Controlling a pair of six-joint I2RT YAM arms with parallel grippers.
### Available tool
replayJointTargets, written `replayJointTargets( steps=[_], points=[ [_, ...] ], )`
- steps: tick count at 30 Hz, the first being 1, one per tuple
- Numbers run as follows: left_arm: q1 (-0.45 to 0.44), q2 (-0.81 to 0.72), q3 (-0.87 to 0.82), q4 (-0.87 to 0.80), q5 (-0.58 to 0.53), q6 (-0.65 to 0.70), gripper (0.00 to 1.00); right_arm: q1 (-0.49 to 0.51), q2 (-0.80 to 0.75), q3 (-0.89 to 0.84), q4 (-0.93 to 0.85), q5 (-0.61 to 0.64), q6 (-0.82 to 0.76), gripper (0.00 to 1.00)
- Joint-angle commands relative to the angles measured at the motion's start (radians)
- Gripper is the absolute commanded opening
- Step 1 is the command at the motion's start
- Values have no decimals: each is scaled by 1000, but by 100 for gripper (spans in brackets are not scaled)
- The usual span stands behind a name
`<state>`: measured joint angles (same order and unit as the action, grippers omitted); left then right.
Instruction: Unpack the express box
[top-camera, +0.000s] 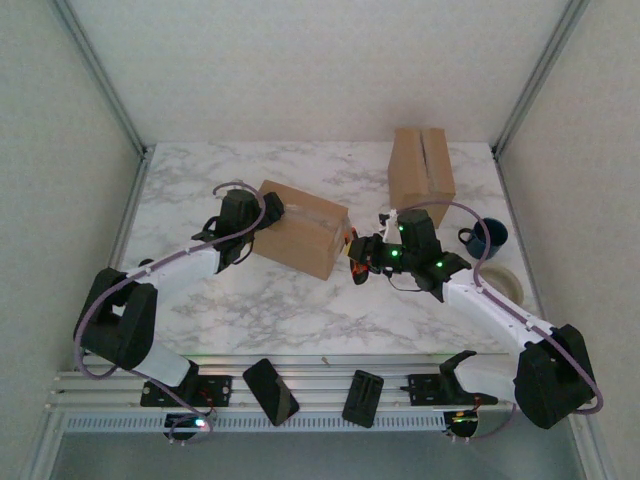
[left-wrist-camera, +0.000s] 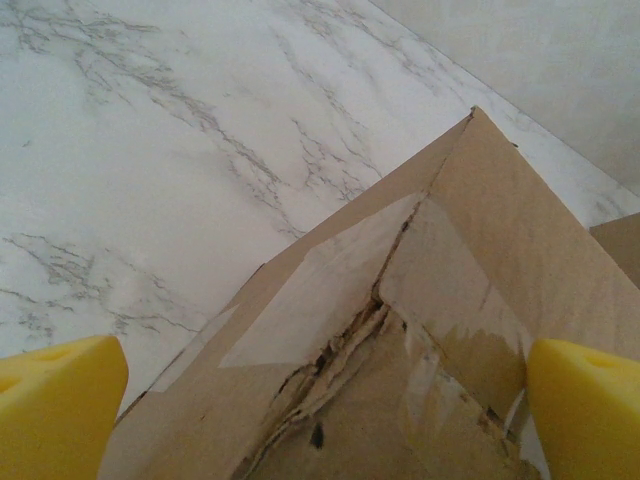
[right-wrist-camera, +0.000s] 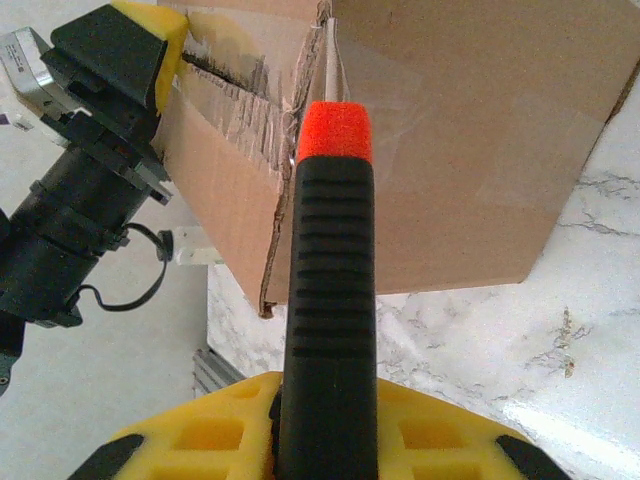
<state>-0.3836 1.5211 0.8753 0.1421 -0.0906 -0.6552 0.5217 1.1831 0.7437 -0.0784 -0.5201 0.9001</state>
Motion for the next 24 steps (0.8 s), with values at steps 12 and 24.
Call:
replayJointTargets(
  steps=[12, 24],
  points=[
    [-9, 86, -53, -211, 14, 16, 99, 32, -45, -15, -41, 17, 19, 0],
    [-9, 83, -51, -210, 17, 17, 99, 33, -68, -8, -54, 18, 16, 0]
  ],
)
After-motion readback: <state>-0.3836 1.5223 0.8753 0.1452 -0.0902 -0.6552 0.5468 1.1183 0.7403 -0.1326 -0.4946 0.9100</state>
